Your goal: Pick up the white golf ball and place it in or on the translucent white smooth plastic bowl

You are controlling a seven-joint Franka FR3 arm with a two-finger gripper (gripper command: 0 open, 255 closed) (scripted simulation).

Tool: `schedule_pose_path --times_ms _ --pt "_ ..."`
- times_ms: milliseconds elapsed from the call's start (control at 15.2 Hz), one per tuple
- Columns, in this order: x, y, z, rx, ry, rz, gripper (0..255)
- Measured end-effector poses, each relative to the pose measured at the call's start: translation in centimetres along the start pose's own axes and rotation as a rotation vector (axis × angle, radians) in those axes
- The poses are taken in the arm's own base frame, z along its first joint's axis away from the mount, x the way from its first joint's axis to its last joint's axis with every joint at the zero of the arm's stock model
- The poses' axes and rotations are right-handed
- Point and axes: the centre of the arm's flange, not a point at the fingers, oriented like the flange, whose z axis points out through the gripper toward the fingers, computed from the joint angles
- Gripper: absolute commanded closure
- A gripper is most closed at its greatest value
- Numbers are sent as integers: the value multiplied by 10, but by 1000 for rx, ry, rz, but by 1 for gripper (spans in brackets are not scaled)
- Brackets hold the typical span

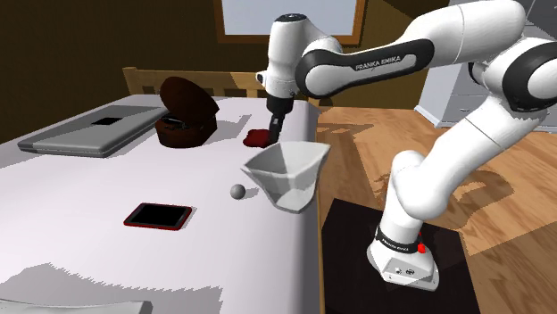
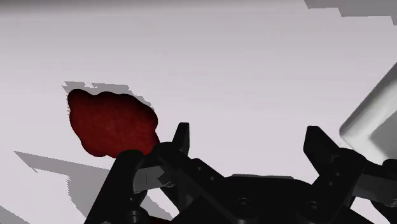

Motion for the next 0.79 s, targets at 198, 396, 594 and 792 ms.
schedule_pose_path --times_ms 198,396,594,792 --pt "6 -12 5 13 0 -16 0" --pt "19 -43 10 23 13 -61 0" --pt "33 -73 9 32 40 -100 0" --pt "49 -111 11 43 67 -147 0"
